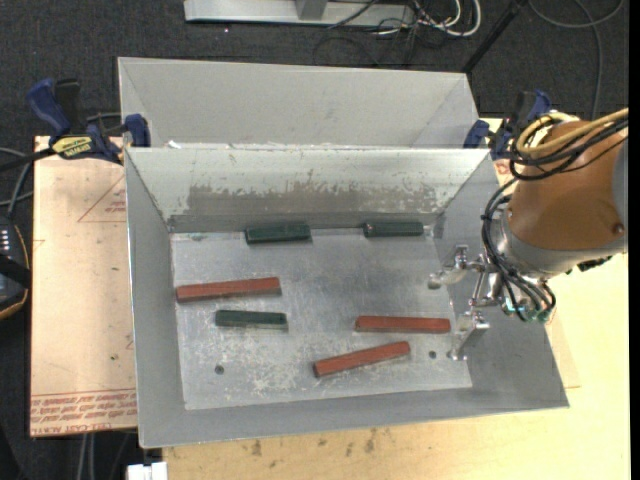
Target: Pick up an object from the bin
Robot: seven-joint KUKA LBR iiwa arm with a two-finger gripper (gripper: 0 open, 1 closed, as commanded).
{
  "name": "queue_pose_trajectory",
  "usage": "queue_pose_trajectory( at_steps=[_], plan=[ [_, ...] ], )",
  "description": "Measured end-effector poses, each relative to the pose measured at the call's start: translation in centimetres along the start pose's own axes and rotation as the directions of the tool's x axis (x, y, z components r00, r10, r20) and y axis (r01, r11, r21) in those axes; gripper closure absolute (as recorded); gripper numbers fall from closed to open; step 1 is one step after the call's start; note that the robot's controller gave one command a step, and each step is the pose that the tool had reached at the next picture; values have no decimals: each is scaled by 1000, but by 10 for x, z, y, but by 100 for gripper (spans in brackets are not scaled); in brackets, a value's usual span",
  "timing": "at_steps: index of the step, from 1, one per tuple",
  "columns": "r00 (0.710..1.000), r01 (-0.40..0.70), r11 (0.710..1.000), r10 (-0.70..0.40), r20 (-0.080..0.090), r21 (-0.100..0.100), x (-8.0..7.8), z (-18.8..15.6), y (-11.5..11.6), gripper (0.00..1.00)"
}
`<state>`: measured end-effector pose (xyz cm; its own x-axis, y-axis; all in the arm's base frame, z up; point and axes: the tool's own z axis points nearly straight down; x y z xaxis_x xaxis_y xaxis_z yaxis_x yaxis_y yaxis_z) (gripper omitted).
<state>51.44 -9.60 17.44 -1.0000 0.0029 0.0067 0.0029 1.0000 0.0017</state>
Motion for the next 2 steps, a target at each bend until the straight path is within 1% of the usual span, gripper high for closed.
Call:
queue_pose_trajectory(
  at_steps=[1, 2],
  plan=[
    [1000, 3, 1000, -3, 7, 1, -2, -3, 0, 0],
    [999, -36, 999, 36, 12, 1, -4, 94, 9, 100]
  ],
)
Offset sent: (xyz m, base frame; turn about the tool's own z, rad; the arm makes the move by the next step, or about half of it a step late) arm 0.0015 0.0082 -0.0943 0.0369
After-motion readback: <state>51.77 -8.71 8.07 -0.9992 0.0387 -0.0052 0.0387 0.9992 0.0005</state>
